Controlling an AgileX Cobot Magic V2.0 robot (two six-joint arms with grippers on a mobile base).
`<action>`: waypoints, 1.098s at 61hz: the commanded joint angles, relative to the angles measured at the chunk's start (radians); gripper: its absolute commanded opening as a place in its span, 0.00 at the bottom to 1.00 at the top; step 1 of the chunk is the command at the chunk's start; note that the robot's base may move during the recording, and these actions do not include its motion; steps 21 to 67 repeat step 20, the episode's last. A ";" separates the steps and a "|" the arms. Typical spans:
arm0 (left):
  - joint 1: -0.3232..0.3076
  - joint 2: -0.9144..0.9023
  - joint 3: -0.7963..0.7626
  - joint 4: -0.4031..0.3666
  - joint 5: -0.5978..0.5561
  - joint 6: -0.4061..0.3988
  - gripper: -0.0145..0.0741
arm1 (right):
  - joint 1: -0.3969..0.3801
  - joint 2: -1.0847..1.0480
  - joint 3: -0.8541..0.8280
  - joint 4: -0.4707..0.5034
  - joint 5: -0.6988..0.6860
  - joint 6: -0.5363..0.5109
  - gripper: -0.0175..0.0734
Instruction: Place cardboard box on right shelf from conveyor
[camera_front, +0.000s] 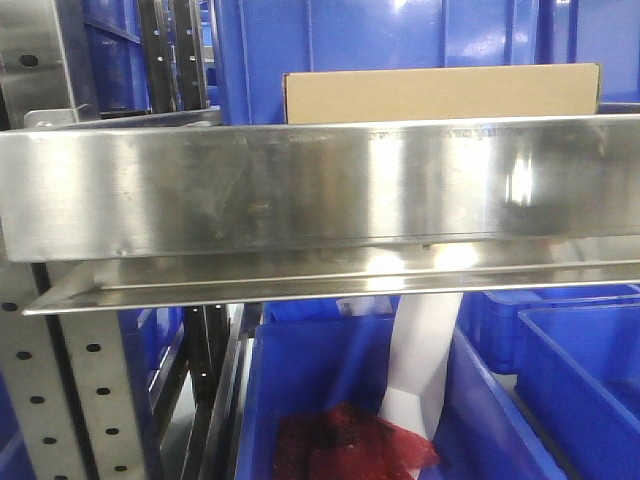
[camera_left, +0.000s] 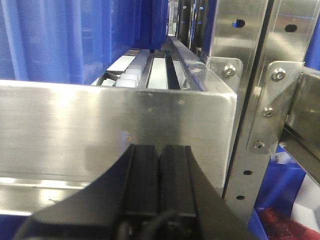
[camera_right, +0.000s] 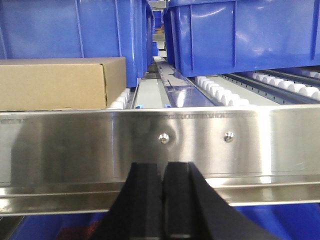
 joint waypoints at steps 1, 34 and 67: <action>-0.006 -0.013 0.008 -0.006 -0.086 0.000 0.03 | -0.008 -0.022 -0.005 -0.006 -0.080 -0.001 0.25; -0.006 -0.013 0.008 -0.006 -0.086 0.000 0.03 | -0.008 -0.022 -0.005 -0.006 -0.080 -0.001 0.25; -0.006 -0.013 0.008 -0.006 -0.086 0.000 0.03 | -0.008 -0.022 -0.005 -0.006 -0.080 -0.001 0.25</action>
